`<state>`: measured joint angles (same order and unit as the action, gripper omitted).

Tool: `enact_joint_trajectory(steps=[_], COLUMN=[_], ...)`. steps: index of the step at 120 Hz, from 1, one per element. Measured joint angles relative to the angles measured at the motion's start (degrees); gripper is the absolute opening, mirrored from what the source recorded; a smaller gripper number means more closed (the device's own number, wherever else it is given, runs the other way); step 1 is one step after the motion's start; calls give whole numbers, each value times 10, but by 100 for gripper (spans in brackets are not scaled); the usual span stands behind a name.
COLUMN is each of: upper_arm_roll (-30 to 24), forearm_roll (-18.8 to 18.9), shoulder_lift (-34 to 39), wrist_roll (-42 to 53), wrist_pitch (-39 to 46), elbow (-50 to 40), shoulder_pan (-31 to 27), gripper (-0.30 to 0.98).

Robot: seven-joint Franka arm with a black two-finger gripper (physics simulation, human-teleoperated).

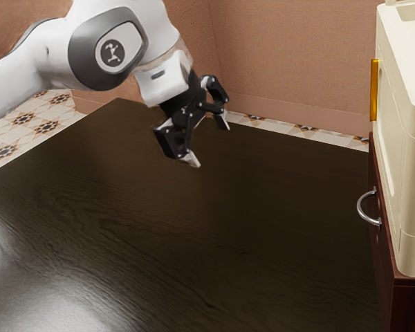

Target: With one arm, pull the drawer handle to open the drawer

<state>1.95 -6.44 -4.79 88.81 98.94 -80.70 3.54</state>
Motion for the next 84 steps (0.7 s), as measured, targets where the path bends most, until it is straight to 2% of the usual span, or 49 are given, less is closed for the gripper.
enact_joint_trajectory(steps=[12,39,84], upper_arm_roll=[0,-10,-13], forearm_roll=[-33,-83,-187], shoulder_lift=[-7,-33,-80], wrist_roll=[99,273,452], wrist_pitch=[25,52,118], elbow=[0,1,0], shoulder_pan=[39,25,61], gripper=[68,63,42])
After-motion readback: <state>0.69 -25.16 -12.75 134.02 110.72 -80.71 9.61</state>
